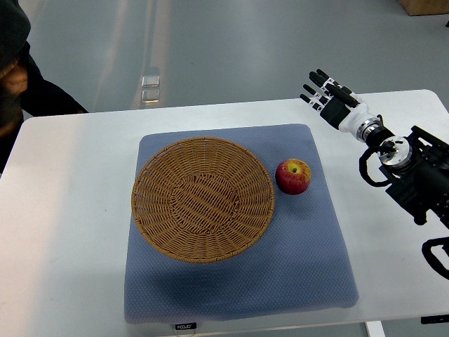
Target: Place red apple in basket with right hand
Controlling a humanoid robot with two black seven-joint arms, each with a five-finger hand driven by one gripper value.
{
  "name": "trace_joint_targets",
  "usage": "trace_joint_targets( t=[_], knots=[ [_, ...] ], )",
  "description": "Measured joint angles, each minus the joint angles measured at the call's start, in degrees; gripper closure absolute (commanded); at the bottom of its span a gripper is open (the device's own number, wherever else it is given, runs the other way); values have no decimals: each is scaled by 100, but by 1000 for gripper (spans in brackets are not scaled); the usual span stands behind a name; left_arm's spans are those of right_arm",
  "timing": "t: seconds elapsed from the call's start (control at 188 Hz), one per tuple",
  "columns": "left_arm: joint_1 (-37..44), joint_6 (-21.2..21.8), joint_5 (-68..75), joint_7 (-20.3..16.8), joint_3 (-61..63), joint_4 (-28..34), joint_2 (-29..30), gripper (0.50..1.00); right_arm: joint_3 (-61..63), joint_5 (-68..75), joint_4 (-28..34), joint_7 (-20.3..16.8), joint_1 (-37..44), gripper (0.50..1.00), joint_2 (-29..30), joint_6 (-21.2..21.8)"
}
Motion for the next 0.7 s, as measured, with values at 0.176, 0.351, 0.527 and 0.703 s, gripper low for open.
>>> trace_joint_targets(
  t=[0.176,0.351,0.527,0.703],
  knots=[
    [1,4,-1,7,-6,-15,0,500,-2,-3,0,0,0,570,10,0],
    [-5,4,-4,9,-14,-3,0,500,-56,-20,0,0,0,572,5,5],
    [-8,4,-4,9,15,2,0,500,-153,-95,6,-6,54,572,-13,7],
    [-9,4,-4,9,20,-14,0,500,-813,-994,22,-14,448,572,-75,32]
  ],
)
